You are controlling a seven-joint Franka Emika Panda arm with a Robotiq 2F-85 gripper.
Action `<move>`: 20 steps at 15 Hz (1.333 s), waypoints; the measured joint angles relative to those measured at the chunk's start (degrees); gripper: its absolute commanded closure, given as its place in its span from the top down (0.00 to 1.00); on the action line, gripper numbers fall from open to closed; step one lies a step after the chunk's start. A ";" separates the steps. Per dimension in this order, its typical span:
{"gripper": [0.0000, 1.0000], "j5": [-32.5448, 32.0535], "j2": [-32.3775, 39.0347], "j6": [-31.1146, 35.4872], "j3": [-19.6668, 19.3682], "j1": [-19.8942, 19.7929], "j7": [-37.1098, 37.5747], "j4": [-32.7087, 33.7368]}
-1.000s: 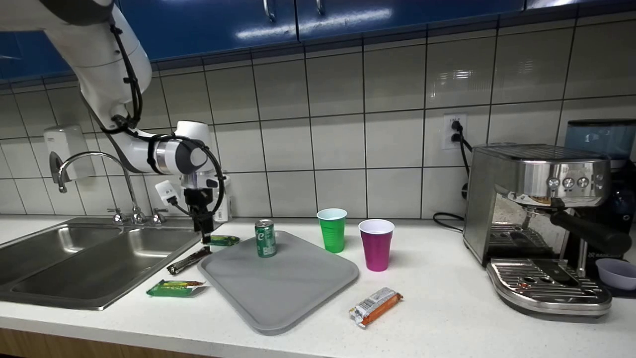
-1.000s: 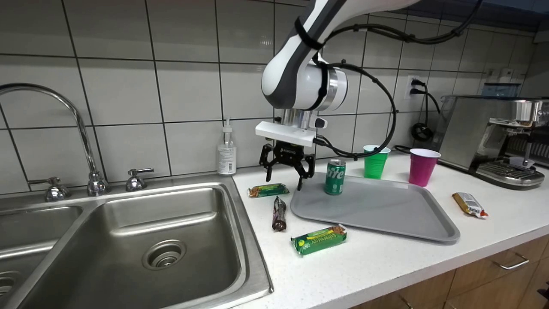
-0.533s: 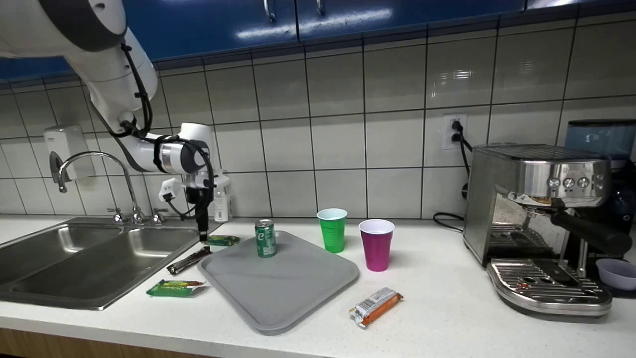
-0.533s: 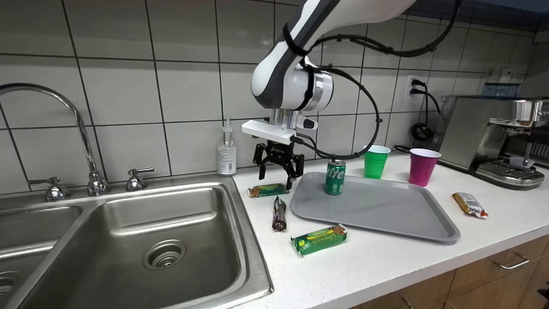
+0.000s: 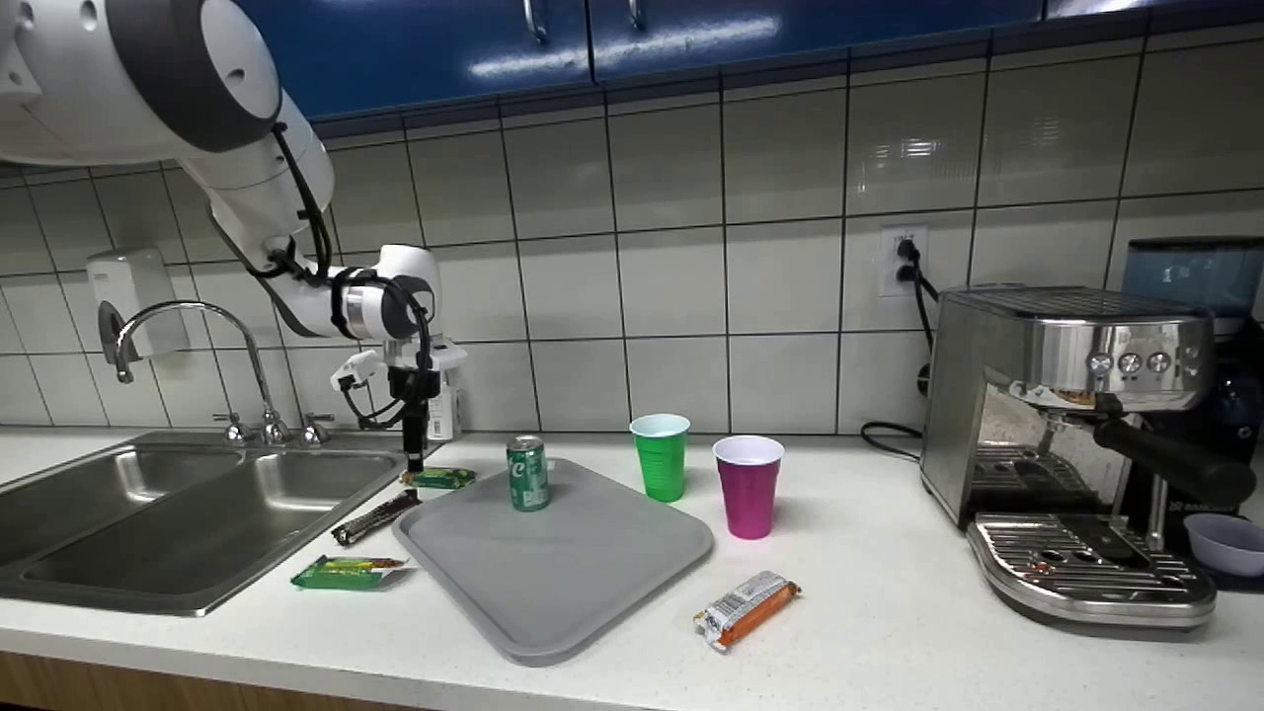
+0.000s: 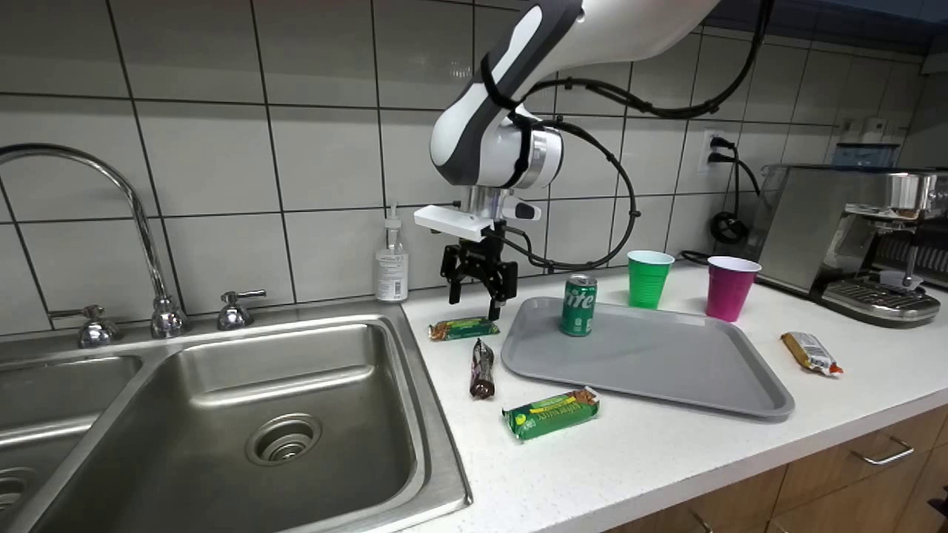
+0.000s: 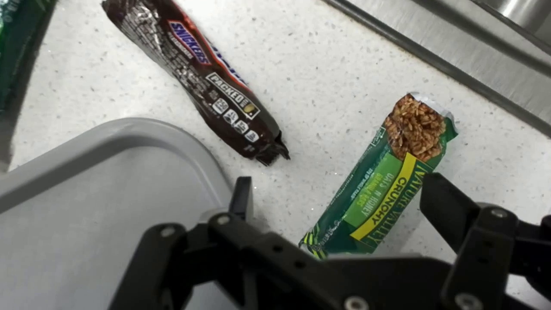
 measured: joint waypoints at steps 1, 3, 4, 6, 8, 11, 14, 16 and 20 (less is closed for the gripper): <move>1.00 -0.08 1.05 -0.81 -0.10 0.06 0.92 1.51; 1.00 -0.42 3.35 -2.25 -0.18 0.19 2.89 4.59; 1.00 -0.55 4.58 -2.81 -0.20 0.28 3.81 6.19; 1.00 -1.01 6.99 -3.74 -0.26 0.49 5.61 9.26; 1.00 -1.43 9.11 -4.22 -0.35 0.67 7.24 11.93; 1.00 -1.93 11.69 -4.83 -0.43 0.80 8.99 15.32; 1.00 -2.39 13.52 -6.01 -0.54 0.81 10.04 18.01; 1.00 -2.63 14.26 -6.63 -0.61 0.81 10.46 19.26; 0.56 -3.02 15.13 -7.84 -0.73 0.81 10.90 21.12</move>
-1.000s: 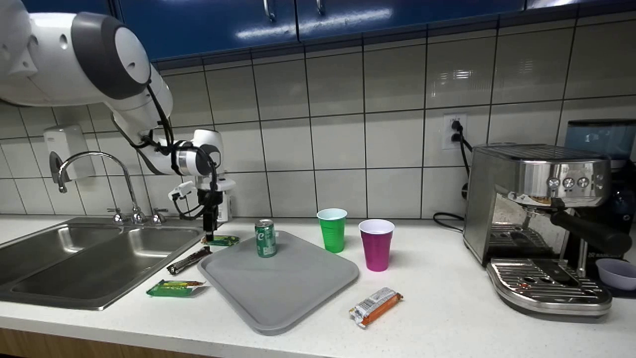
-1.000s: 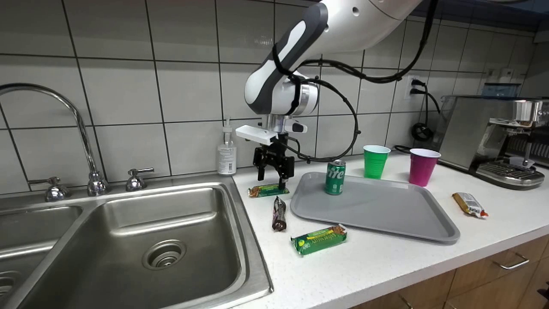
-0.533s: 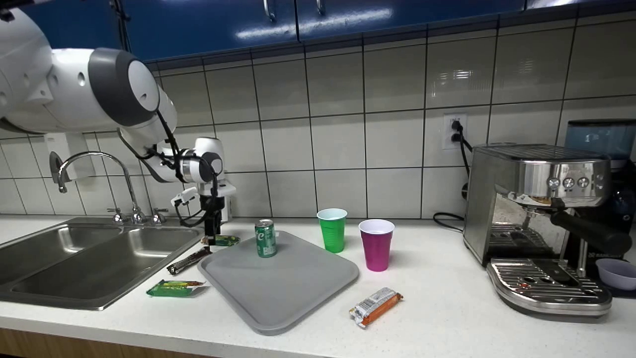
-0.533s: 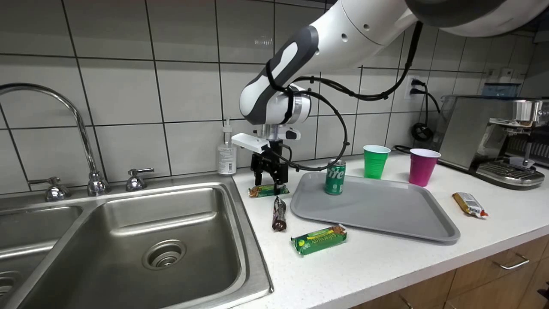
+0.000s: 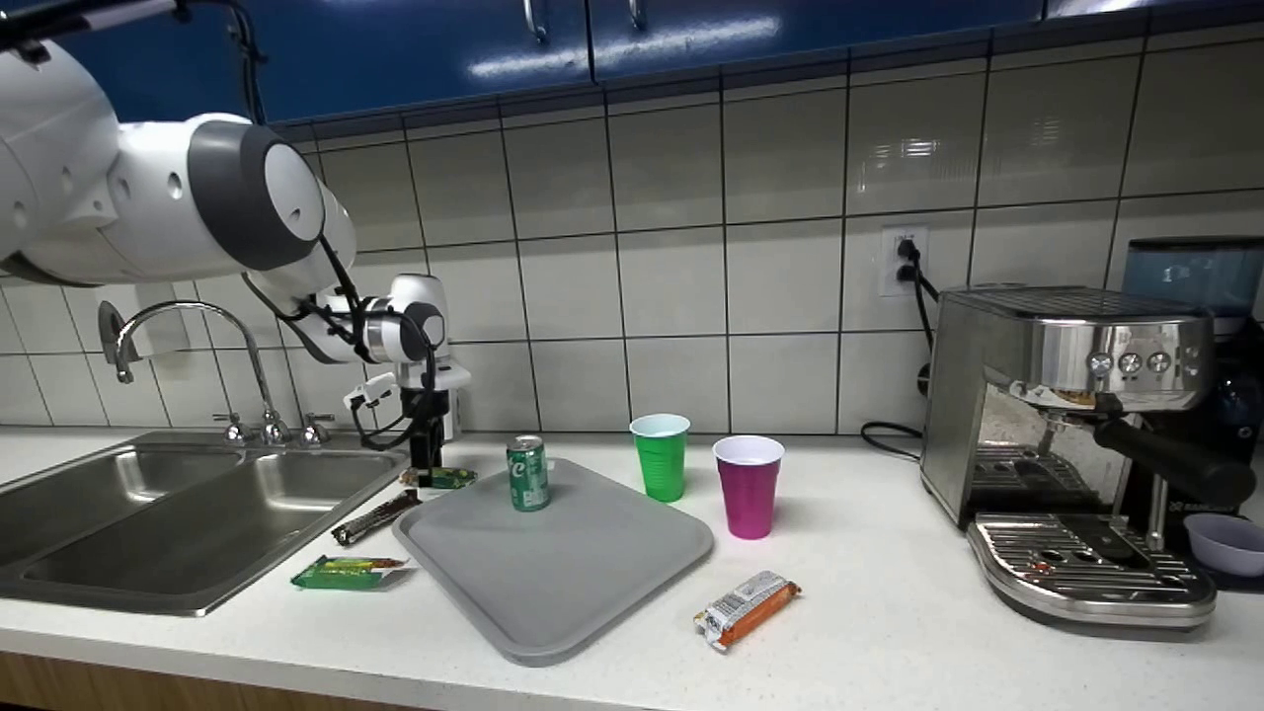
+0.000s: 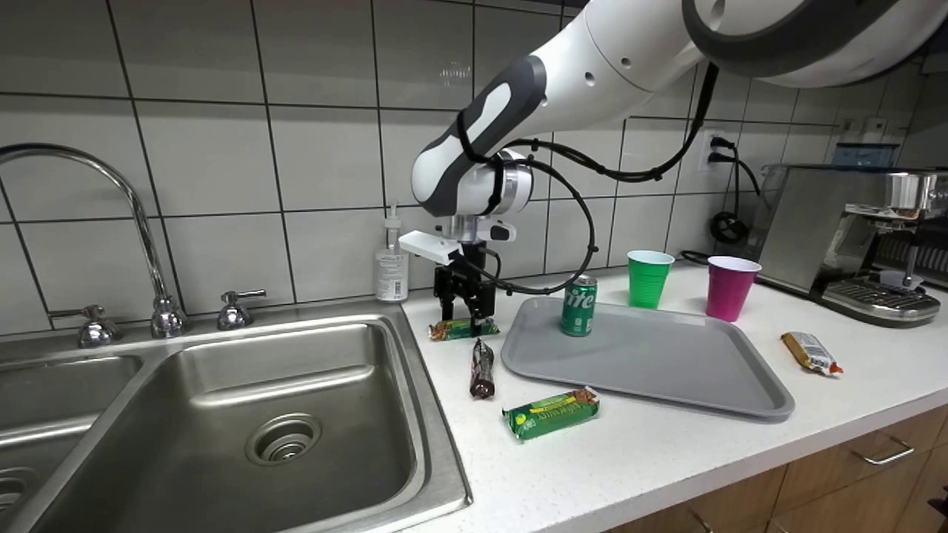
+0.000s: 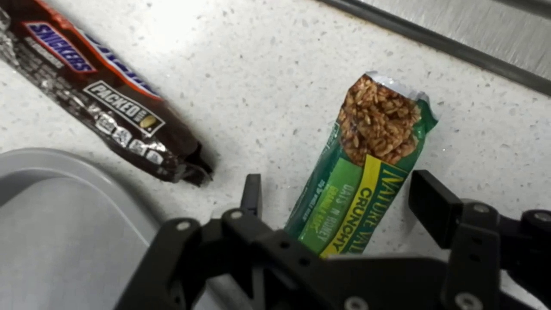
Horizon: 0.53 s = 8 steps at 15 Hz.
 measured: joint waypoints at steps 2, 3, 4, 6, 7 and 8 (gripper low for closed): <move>0.41 -0.13 0.28 -0.49 -0.06 0.00 0.11 0.71; 0.34 -0.20 0.43 -0.67 -0.06 0.00 0.14 1.05; 0.25 -0.28 0.58 -0.82 -0.07 0.00 0.16 1.36; 0.15 -0.36 0.93 -1.26 -0.11 0.00 0.32 2.08; 0.15 -0.36 1.01 -1.56 -0.11 0.00 0.33 2.36; 0.14 -0.36 1.05 -1.87 -0.11 0.00 0.33 2.55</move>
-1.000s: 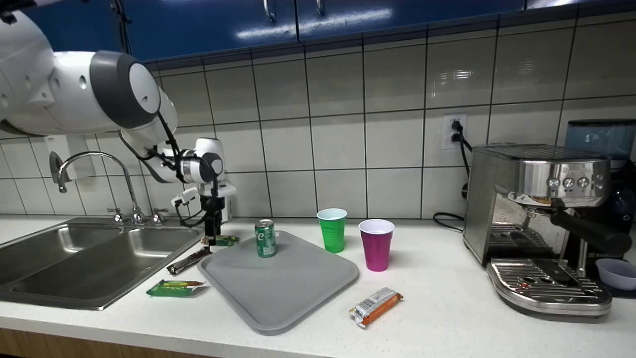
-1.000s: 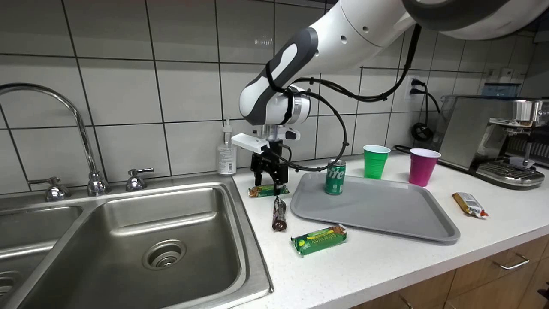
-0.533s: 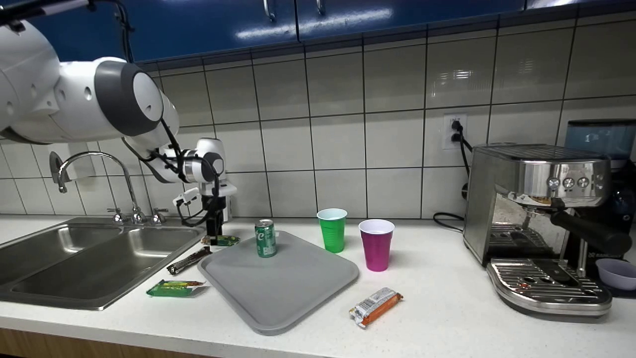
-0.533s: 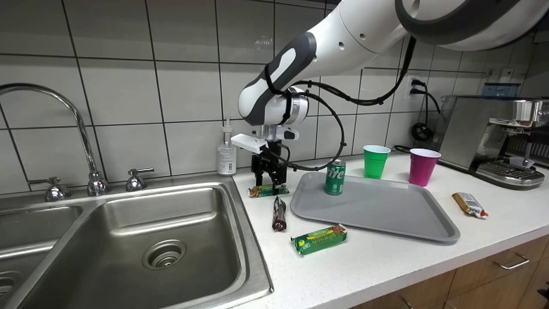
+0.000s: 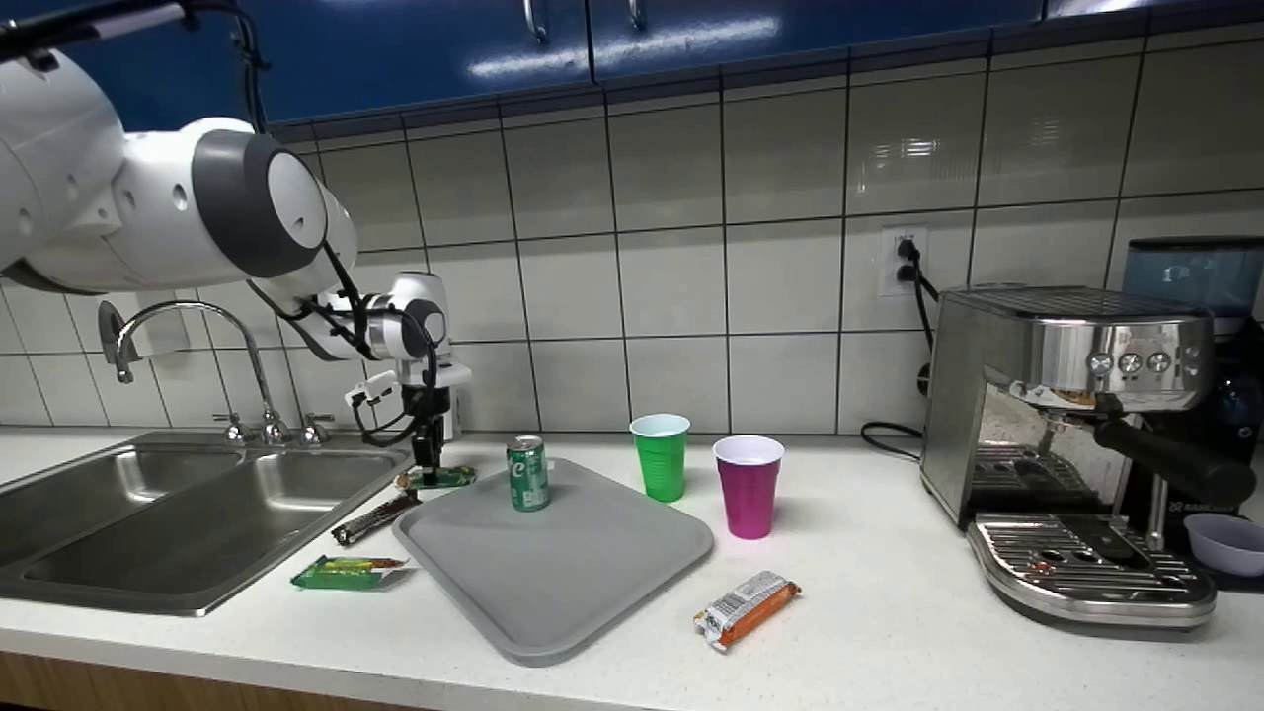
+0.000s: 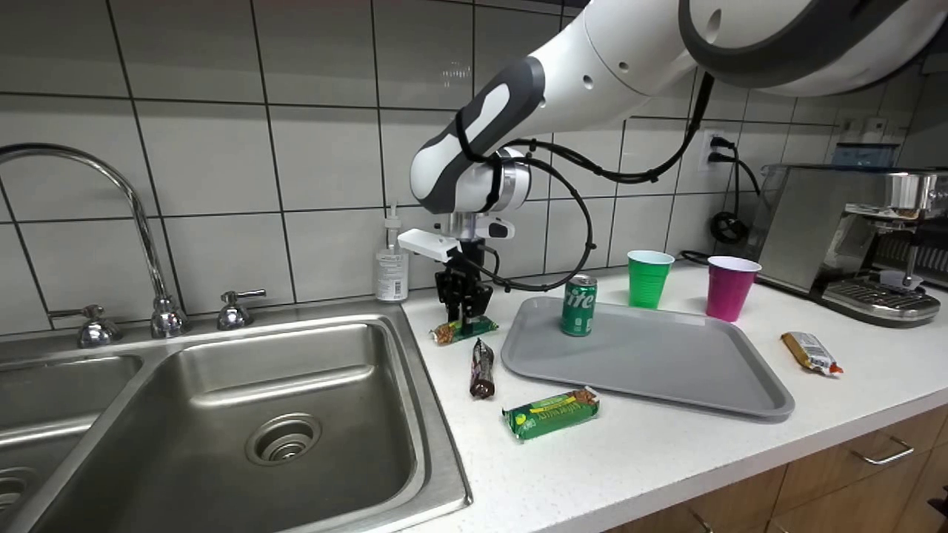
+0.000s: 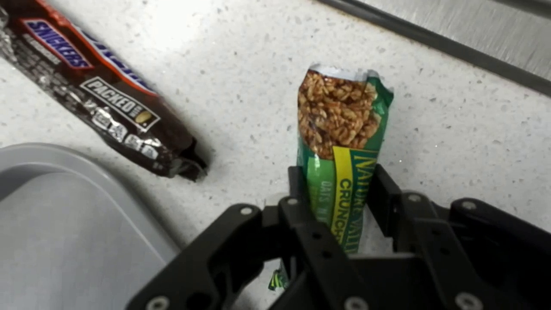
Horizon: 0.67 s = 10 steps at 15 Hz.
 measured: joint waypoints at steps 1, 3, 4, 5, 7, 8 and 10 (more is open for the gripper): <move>0.14 0.00 0.02 -0.24 0.00 0.00 0.00 0.14; 0.14 0.00 0.01 -0.37 0.00 0.00 0.00 0.29; 0.14 0.00 0.01 -0.37 0.00 0.00 0.00 0.36; 0.14 -0.03 -0.01 -0.37 0.00 0.00 0.00 0.43; 0.14 -0.31 -0.20 -0.34 -0.02 0.00 0.00 0.44; 0.14 -0.44 -0.37 -0.31 -0.03 -0.01 -0.09 0.43; 0.14 -0.47 -1.14 0.02 -0.19 -0.01 -0.51 -0.08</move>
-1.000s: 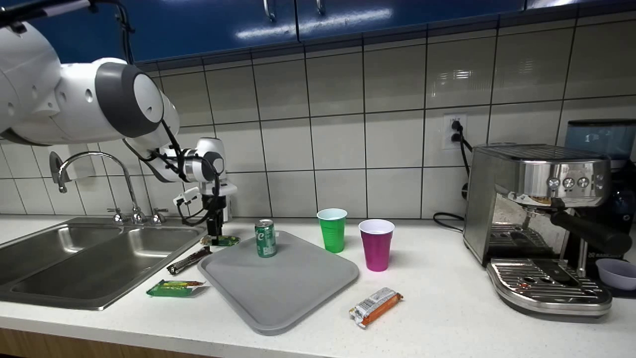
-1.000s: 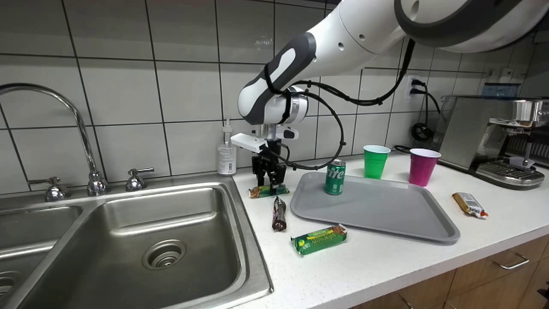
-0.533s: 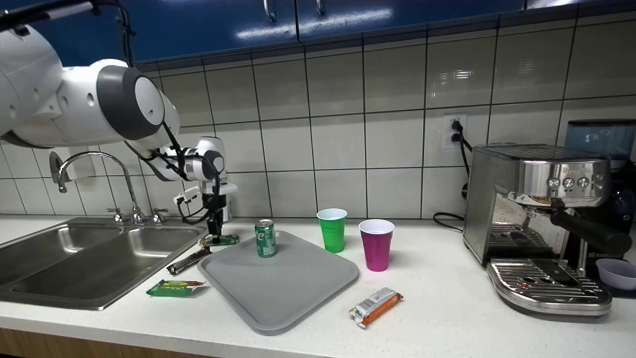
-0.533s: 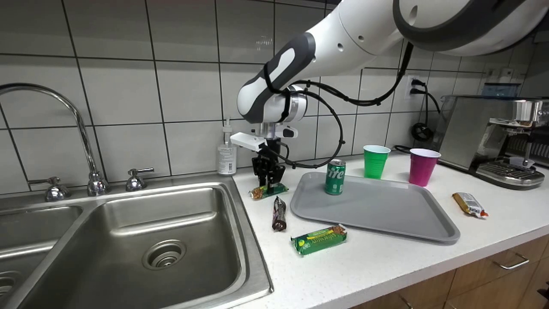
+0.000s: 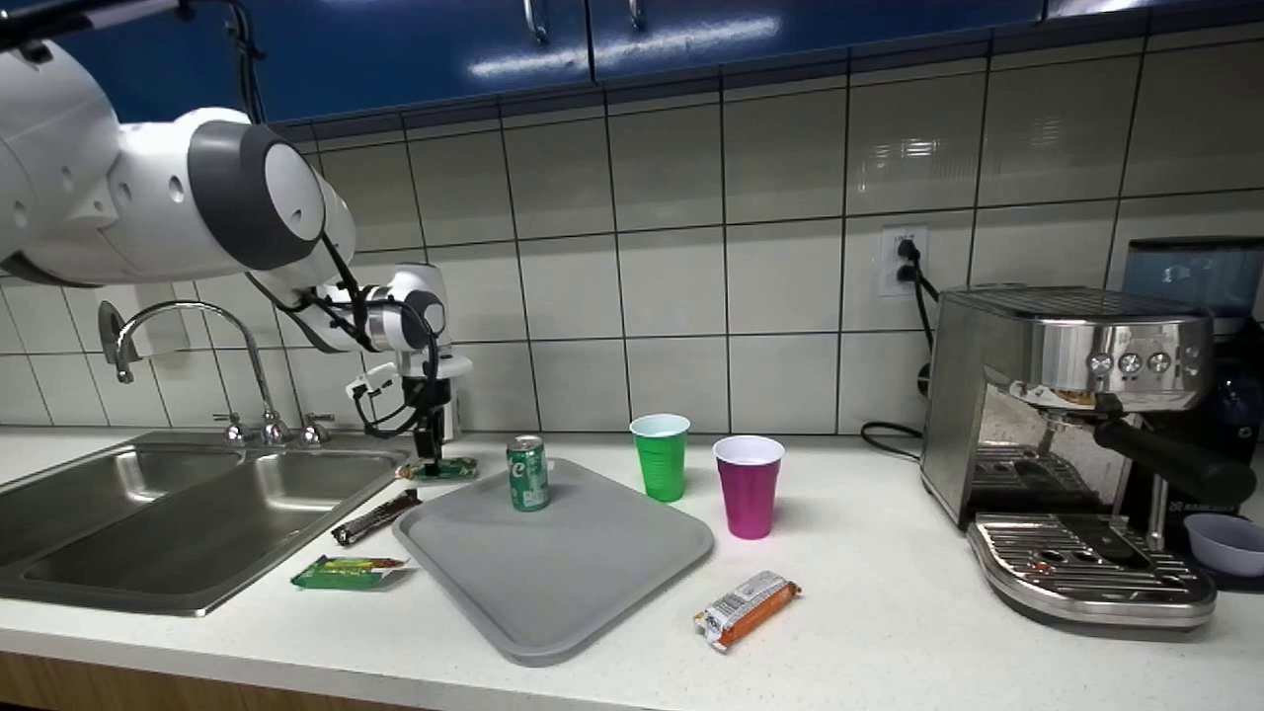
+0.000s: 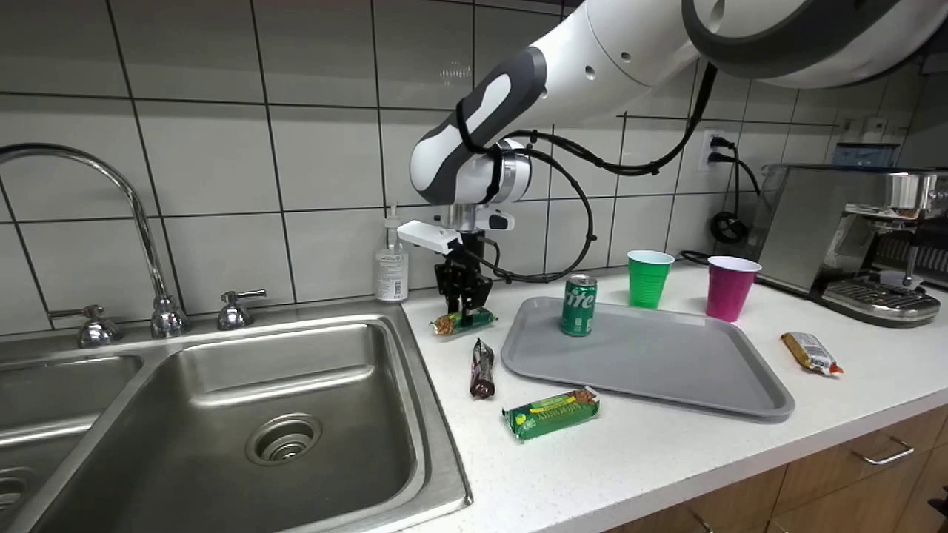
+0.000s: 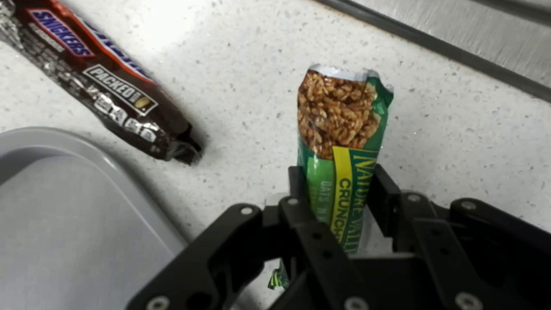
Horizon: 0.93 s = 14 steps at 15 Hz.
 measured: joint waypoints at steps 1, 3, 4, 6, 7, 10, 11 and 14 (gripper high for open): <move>0.14 0.00 -0.66 0.25 -0.09 -0.01 -0.54 -0.66; 0.14 0.00 -2.44 1.46 -0.17 -0.05 -2.00 -2.82; 0.14 -0.14 -3.41 2.14 -0.18 -0.06 -2.71 -4.13; 0.14 -0.34 -5.43 3.52 -0.18 -0.11 -4.34 -7.12; 0.14 -0.40 -6.46 4.41 -0.18 -0.14 -5.09 -8.78; 0.14 -0.56 -9.51 6.95 -0.18 -0.29 -7.50 -14.14; 0.14 -0.57 -10.48 7.72 -0.18 -0.36 -8.47 -15.94; 0.14 -0.61 -13.21 10.22 -0.18 -0.59 -11.08 -21.37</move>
